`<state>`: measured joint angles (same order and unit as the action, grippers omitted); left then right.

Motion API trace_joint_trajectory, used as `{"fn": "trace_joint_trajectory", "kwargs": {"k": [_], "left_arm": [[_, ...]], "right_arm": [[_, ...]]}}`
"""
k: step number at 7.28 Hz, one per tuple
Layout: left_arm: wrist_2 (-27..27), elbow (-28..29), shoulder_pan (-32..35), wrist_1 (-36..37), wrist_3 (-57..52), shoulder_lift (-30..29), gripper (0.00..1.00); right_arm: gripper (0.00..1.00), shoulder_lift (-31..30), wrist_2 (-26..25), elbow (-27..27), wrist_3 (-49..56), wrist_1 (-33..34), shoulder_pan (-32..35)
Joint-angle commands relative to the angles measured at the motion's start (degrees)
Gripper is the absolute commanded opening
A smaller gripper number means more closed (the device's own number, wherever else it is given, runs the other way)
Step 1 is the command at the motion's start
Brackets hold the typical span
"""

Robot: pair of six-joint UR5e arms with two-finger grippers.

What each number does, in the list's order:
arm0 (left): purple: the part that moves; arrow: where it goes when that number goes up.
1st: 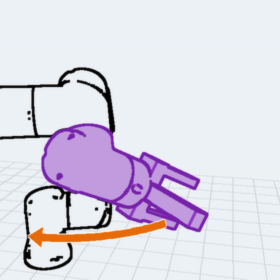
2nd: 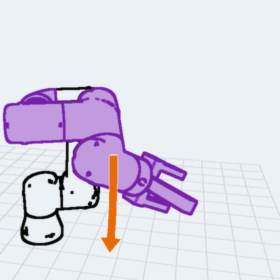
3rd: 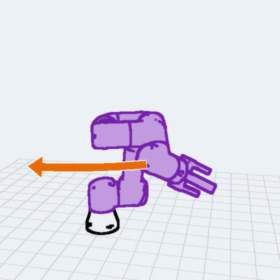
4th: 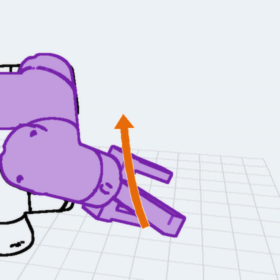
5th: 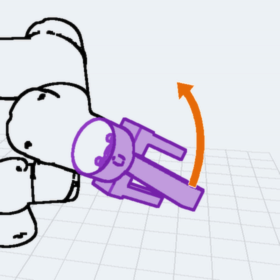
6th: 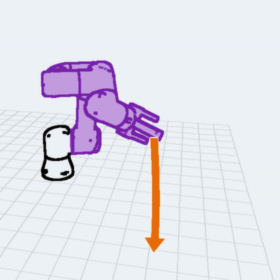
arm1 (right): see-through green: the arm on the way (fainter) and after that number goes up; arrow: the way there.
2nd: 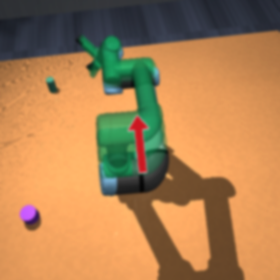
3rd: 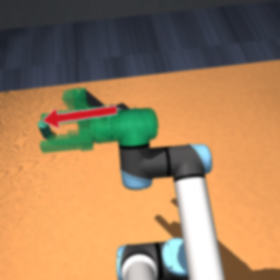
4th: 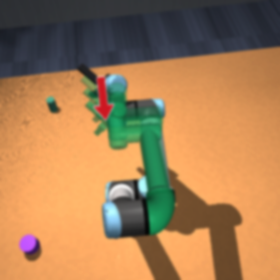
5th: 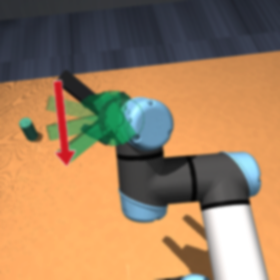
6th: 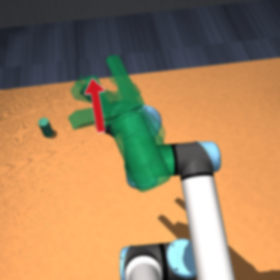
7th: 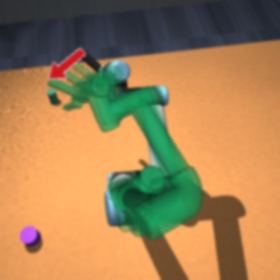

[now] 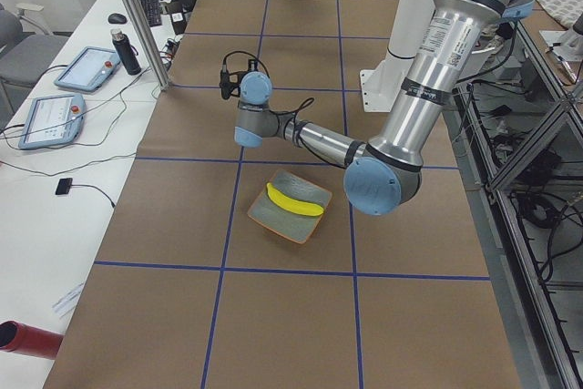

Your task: Transfer all bananas from basket to plate

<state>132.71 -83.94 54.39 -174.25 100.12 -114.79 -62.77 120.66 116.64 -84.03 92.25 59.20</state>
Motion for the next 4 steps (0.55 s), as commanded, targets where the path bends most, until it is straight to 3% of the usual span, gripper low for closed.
{"fn": "trace_joint_trajectory", "kwargs": {"k": [1, 2, 4], "left_arm": [[-0.17, -5.92, -5.58, 12.61, 0.17, -4.38, 1.00], [-0.25, -13.10, -9.09, 22.80, 0.08, -5.52, 1.00], [-0.43, -16.42, -12.20, 24.57, -1.93, -5.88, 1.00]], "right_arm": [[0.00, 3.96, -4.10, -0.28, -4.13, -0.22, -6.10], [0.00, 5.19, -5.77, -0.45, -5.43, -1.27, -8.64], [0.00, 6.08, -8.59, -3.77, -11.75, -13.87, -13.92]]}}
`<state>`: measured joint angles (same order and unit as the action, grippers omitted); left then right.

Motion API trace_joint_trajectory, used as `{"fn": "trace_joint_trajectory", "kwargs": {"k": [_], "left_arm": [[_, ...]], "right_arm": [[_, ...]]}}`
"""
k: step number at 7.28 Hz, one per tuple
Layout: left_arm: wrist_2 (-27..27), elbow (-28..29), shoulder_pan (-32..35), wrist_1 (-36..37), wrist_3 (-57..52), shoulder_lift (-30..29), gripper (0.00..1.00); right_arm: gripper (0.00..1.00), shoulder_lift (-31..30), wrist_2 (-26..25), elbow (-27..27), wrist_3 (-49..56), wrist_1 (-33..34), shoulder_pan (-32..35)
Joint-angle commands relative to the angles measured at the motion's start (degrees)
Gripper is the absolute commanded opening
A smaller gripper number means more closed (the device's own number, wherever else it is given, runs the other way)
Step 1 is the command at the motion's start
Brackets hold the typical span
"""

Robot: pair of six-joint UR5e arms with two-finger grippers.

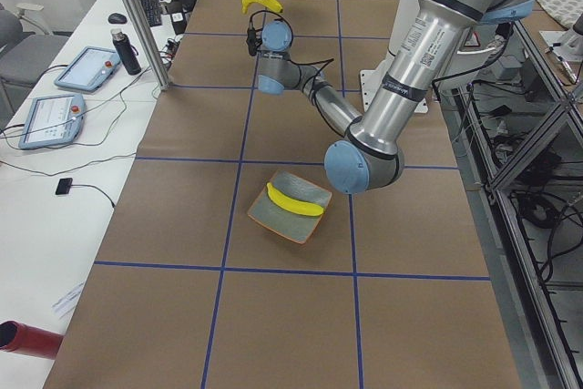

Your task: Transfer all bananas from basket to plate

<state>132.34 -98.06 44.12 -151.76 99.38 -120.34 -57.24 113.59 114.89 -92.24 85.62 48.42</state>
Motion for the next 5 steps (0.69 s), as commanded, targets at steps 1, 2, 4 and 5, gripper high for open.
{"fn": "trace_joint_trajectory", "kwargs": {"k": [1, 2, 4, 5], "left_arm": [[-0.24, -2.31, -3.85, 1.04, -2.25, -0.24, 1.00], [-0.24, -2.22, -4.22, -0.28, -2.26, -0.15, 1.00], [-0.24, -2.22, -4.31, -2.65, -2.09, 0.28, 1.00], [-0.24, -2.22, -4.31, -3.01, -2.17, 0.29, 1.00]], "right_arm": [[0.00, 0.81, -1.53, -2.56, -4.95, -10.18, -4.46], [0.00, 2.03, -1.53, -2.30, -6.96, -10.29, -5.69], [0.00, 4.23, -1.53, -2.04, -7.86, -10.30, -7.63], [0.00, 5.02, -1.62, -2.12, -7.95, -10.30, -8.42]]}}
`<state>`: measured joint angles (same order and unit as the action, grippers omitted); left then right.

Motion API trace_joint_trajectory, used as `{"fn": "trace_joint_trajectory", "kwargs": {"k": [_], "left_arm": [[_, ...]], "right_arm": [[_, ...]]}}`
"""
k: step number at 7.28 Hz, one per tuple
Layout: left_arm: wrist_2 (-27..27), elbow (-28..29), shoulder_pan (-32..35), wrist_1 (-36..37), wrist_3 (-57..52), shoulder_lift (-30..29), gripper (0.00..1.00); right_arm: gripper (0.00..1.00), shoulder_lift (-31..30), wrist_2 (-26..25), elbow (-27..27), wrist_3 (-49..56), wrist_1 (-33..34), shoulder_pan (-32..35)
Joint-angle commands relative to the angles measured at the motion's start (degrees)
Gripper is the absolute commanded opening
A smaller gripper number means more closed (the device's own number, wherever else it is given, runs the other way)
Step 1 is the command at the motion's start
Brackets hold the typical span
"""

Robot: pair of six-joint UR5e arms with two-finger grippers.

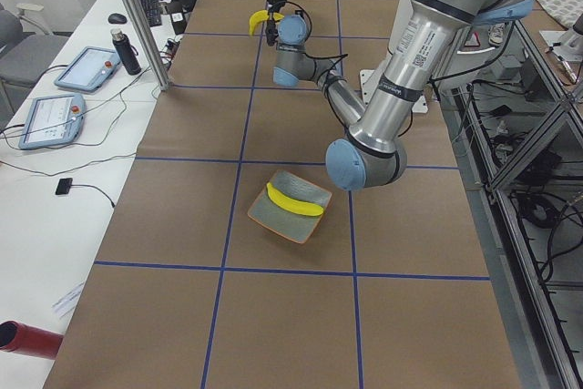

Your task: Transfer all bananas from basket to plate

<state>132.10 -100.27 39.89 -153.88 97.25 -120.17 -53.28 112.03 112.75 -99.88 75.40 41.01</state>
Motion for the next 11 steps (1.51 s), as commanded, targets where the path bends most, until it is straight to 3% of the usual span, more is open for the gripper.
{"fn": "trace_joint_trajectory", "kwargs": {"k": [1, 5, 7, 8, 11], "left_arm": [[0.00, -0.10, -0.07, -0.99, -0.13, 0.11, 1.00], [0.00, -0.01, -1.57, -3.80, -0.13, 0.29, 0.98], [0.00, -0.01, -1.57, -3.97, -0.05, 0.11, 0.78], [0.00, 0.08, -1.57, -4.06, -0.13, -0.06, 0.60], [0.00, 0.08, -1.74, -3.97, -2.16, -0.15, 0.61]], "right_arm": [[0.00, 1.85, -0.05, 0.10, -0.40, -0.07, -1.72], [0.00, 2.57, -2.07, -0.16, -0.23, -0.68, -4.45], [0.00, 2.57, -1.99, 0.01, -0.23, -1.22, -5.24], [0.00, 2.74, -1.99, 0.27, -0.14, -1.22, -5.59], [0.00, 2.57, -1.90, 0.19, 0.04, -1.22, -6.47]]}}
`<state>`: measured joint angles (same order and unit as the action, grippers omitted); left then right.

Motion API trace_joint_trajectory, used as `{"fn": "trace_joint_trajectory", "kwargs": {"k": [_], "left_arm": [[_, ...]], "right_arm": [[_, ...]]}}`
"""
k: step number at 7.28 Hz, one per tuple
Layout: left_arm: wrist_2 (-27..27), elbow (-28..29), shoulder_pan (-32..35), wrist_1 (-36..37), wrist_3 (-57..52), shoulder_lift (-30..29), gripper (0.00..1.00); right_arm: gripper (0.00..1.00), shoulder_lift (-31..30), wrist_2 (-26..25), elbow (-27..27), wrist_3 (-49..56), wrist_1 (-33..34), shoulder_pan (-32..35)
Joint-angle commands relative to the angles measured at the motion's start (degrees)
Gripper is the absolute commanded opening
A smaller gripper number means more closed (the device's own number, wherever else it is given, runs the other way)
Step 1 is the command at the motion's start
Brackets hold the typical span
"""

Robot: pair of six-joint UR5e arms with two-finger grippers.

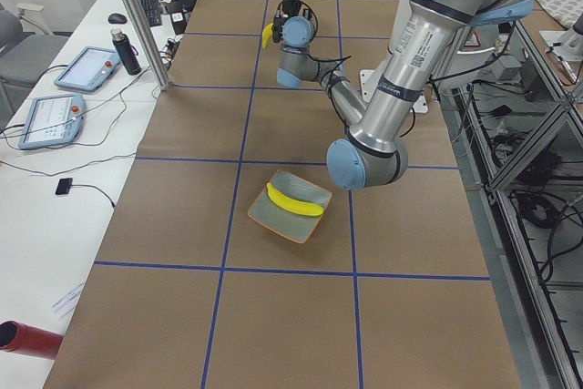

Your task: Transfer all bananas from basket to plate

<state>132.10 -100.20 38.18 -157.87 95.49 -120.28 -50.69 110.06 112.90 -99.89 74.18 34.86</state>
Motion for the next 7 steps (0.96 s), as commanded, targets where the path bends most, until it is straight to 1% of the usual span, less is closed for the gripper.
{"fn": "trace_joint_trajectory", "kwargs": {"k": [1, 2, 3, 4, 5, 6, 7], "left_arm": [[0.00, 0.00, -0.03, -0.06, -0.39, -0.04, 0.61], [0.00, 0.09, -0.03, -0.06, -0.48, -0.04, 0.61], [0.00, 0.09, -0.03, -0.06, -1.00, -0.04, 0.57], [0.00, 0.01, -0.03, -0.06, -1.00, -0.04, 0.22], [0.00, 0.00, -0.03, 0.02, -1.00, 0.14, 0.00], [-0.09, 0.00, -0.03, 0.02, -0.92, 0.22, 0.00], [-0.09, 0.00, 0.06, 0.02, -0.92, 0.40, 0.00]], "right_arm": [[0.00, -0.02, 0.07, 0.04, 0.13, 0.00, -0.49], [0.00, -0.11, 0.07, 0.39, 0.13, 0.00, -0.49], [0.00, -0.11, 0.16, 0.39, 0.13, 0.00, -0.49], [0.00, -0.20, 0.25, 0.39, 0.22, 0.00, -0.49], [0.17, -0.11, 0.16, 0.39, 0.31, 0.00, -0.49], [0.99, -0.20, -0.19, 0.39, 0.66, 0.00, -0.49], [1.00, -0.46, -0.89, 0.82, 1.79, 0.00, -0.41]]}}
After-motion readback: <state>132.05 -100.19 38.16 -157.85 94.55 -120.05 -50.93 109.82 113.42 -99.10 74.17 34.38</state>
